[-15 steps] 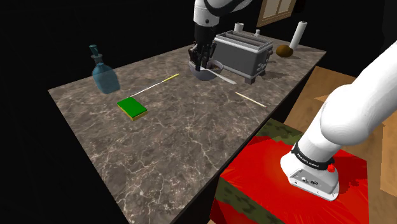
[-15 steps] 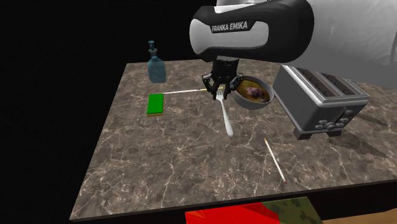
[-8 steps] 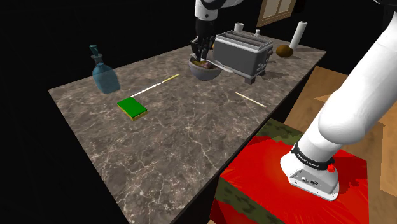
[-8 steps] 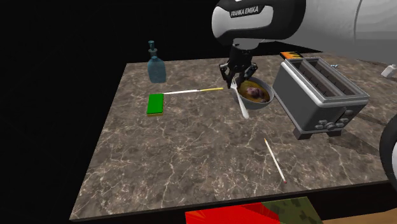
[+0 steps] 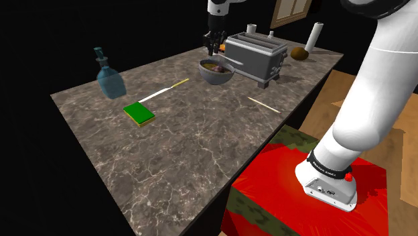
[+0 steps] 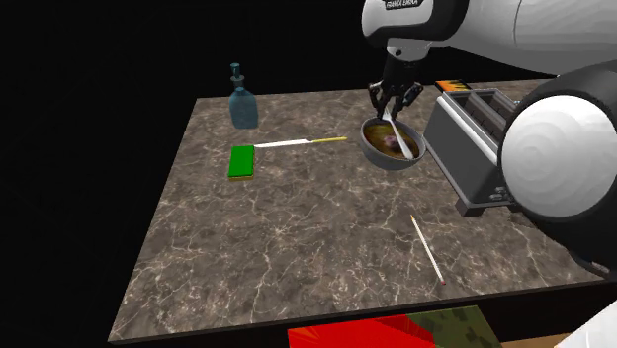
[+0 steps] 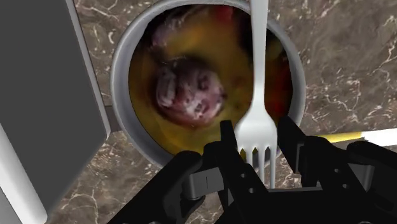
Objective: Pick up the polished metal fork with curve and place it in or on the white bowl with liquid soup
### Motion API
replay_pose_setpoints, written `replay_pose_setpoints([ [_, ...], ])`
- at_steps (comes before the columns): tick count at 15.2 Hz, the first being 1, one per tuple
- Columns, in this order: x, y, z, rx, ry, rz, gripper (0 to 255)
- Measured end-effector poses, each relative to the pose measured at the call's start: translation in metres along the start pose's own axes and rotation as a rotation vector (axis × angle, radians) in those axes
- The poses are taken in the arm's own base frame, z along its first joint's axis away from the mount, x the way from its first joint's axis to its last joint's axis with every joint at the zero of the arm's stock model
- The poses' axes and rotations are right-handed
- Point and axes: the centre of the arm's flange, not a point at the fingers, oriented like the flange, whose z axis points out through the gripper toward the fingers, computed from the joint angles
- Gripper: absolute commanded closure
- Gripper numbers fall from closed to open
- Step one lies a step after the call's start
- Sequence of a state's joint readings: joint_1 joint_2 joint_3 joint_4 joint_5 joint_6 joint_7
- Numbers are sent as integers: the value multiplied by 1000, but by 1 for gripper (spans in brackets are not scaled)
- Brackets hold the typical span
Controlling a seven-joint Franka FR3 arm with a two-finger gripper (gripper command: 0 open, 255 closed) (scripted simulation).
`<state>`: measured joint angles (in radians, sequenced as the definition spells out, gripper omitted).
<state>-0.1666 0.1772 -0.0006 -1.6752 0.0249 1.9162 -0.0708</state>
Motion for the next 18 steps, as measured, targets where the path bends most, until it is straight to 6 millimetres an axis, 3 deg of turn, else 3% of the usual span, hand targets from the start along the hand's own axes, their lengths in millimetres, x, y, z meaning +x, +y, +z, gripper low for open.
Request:
replay_pose_setpoints([
  [3,17,20,6,0,0,0,255],
  [14,16,24,63,0,0,-1,255],
  [18,16,22,65,0,12,-2,255],
])
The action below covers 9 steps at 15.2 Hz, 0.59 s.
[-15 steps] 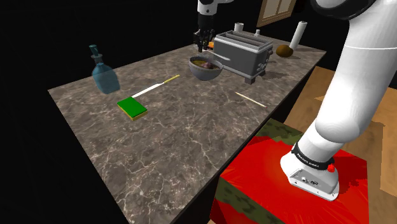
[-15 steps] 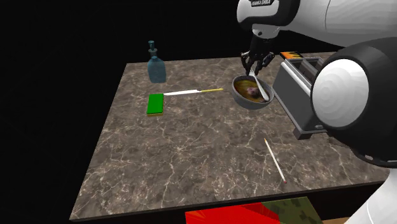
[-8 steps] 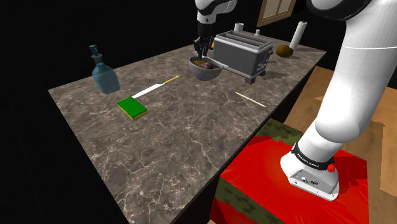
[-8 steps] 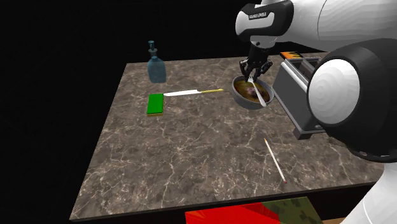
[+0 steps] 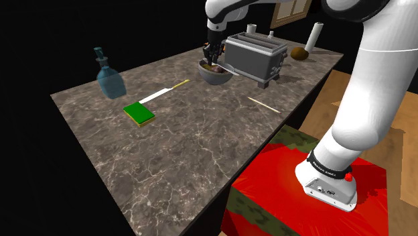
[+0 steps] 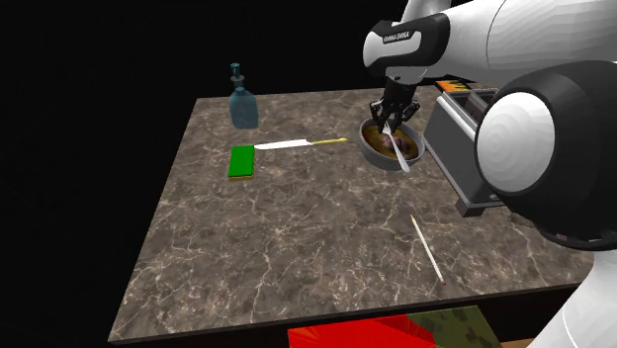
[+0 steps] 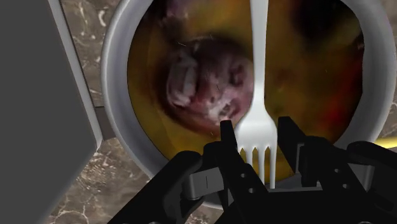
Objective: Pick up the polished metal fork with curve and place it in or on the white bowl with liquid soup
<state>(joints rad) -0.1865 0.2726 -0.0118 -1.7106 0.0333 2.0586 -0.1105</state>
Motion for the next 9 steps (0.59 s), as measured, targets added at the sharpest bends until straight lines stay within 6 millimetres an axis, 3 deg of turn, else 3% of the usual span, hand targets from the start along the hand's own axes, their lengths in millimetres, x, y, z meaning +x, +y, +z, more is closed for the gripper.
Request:
replay_pose_setpoints([
  [4,0,0,0,0,2,-1,255],
  [5,1,-1,0,0,3,-1,0],
  [9,-2,0,7,0,-11,2,0],
])
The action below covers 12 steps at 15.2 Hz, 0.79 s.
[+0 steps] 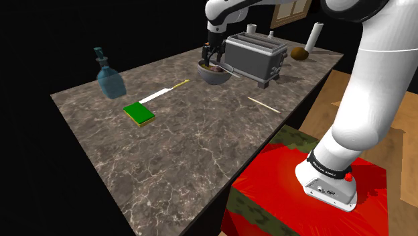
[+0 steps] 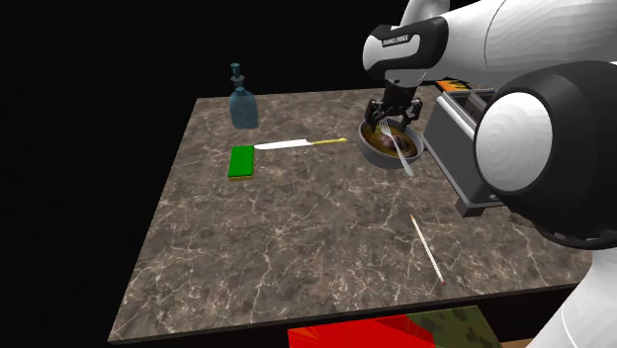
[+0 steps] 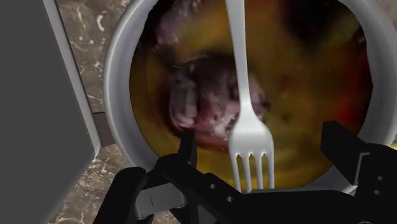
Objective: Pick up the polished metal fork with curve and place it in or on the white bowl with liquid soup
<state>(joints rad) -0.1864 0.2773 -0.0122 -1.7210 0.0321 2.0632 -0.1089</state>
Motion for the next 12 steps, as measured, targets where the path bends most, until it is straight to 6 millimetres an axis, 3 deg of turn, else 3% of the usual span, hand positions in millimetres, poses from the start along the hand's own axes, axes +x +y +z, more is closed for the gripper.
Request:
replay_pose_setpoints([
  [3,0,1,-6,0,-1,0,0],
  [7,0,1,-44,0,0,0,0],
  [12,1,1,-50,0,-2,0,0],
])
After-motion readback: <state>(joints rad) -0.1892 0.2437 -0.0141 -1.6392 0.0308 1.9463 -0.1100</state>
